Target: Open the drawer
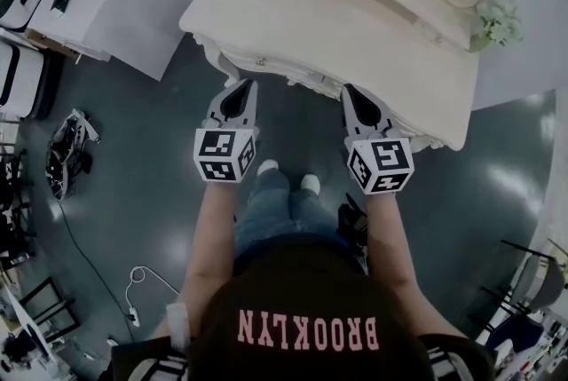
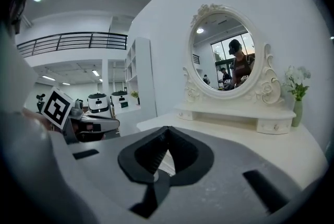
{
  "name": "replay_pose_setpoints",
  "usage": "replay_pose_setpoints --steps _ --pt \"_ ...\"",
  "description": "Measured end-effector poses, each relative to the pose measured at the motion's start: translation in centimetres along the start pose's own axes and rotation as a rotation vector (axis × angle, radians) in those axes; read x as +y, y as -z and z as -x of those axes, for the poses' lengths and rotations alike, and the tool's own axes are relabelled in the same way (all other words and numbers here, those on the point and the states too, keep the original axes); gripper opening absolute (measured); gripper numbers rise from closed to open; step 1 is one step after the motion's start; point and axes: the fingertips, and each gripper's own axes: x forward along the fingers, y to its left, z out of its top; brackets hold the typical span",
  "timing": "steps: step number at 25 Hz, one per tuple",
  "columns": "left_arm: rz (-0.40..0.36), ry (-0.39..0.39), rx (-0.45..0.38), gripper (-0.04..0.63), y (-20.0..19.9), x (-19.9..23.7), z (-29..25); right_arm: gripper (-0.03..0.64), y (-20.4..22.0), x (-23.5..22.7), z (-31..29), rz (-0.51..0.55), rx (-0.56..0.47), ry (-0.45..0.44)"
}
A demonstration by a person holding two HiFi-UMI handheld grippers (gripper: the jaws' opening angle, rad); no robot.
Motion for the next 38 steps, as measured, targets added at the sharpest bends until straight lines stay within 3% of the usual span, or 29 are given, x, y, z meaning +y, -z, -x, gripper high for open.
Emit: replay_pose_setpoints --steps 11,23,26,38 --pt "-0.009 0.09 0.078 0.008 3.6 5.0 -5.0 -0.003 2.4 0.5 -3.6 -0.015 0.048 0.094" --pt "0.007 0.124 0.157 0.013 9.1 7.3 -9.5 -0.003 7.5 0.9 -5.2 0.003 0.127 0.152" --pt "0.01 0.141 0.189 0.131 10.9 7.4 -10.4 -0.003 8.9 0.9 -5.7 0.006 0.137 0.173" --pt "-0.047 0.145 0.281 0.169 16.5 8.1 -15.2 -0.003 13.9 -0.9 -7.4 -0.06 0.18 0.245"
